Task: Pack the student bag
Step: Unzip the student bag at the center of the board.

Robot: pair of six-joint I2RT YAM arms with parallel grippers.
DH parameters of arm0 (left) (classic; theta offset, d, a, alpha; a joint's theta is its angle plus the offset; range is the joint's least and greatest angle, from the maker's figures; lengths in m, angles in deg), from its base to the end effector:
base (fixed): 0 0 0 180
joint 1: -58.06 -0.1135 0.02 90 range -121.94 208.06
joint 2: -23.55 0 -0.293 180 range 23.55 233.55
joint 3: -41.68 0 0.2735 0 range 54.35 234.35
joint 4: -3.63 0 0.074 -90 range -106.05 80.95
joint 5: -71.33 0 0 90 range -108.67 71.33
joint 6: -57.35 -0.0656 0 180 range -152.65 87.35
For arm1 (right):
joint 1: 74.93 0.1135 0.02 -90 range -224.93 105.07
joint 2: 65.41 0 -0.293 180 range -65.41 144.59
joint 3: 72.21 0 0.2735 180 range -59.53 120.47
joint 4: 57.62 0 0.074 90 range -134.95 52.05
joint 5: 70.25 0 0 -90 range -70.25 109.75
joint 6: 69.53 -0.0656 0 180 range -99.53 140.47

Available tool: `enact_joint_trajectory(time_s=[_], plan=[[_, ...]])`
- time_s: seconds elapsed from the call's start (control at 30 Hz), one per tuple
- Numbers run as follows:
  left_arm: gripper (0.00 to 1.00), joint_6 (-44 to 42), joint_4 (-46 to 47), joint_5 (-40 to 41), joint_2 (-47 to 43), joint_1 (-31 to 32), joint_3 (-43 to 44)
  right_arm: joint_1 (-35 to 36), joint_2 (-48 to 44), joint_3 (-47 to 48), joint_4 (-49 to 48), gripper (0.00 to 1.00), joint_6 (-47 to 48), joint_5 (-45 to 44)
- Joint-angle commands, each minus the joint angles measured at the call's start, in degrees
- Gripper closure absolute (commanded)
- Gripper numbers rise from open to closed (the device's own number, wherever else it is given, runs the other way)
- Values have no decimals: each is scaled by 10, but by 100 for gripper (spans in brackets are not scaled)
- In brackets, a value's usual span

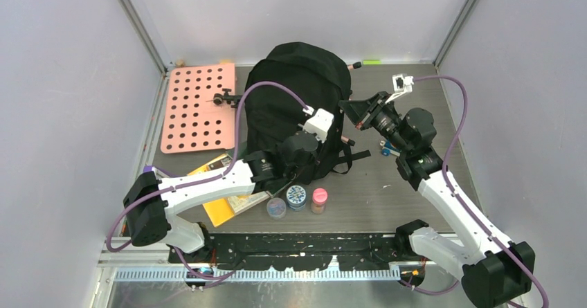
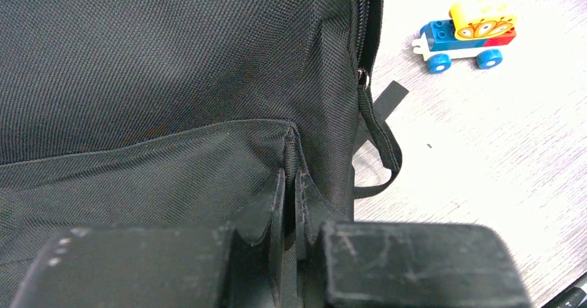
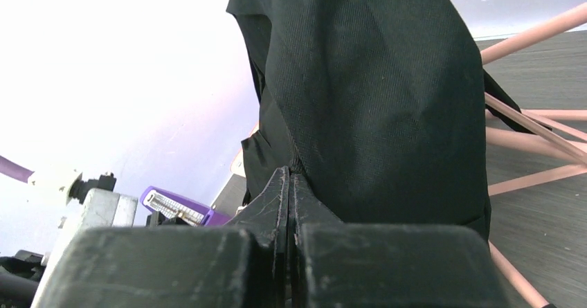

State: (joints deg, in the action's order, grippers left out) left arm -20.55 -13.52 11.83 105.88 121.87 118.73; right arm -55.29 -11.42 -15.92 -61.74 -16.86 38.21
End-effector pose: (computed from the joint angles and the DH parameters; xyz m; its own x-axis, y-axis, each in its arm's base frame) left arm 0.1949 -0.3208 0.3289 -0.2833 0.1668 -0.9444 0.5182 0.8552 -0.0044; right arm 0.2345 0.1057 0.3767 -0.2893 0.5075 -0.8116 -0.5530 0.6035 0.5744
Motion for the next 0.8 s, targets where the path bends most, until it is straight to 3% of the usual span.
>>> enact_joint_trajectory(time_s=[0.0, 0.43, 0.77], plan=[[100, 14, 4, -3, -11, 1, -12, -1, 12, 55, -23, 99, 17, -21], [100, 23, 41, -9, -12, 0, -35, 10, 72, 150, 43, 99, 81, -48], [100, 22, 59, -20, -9, 0, -38, 86, 138, 241, 135, 99, 203, -141]])
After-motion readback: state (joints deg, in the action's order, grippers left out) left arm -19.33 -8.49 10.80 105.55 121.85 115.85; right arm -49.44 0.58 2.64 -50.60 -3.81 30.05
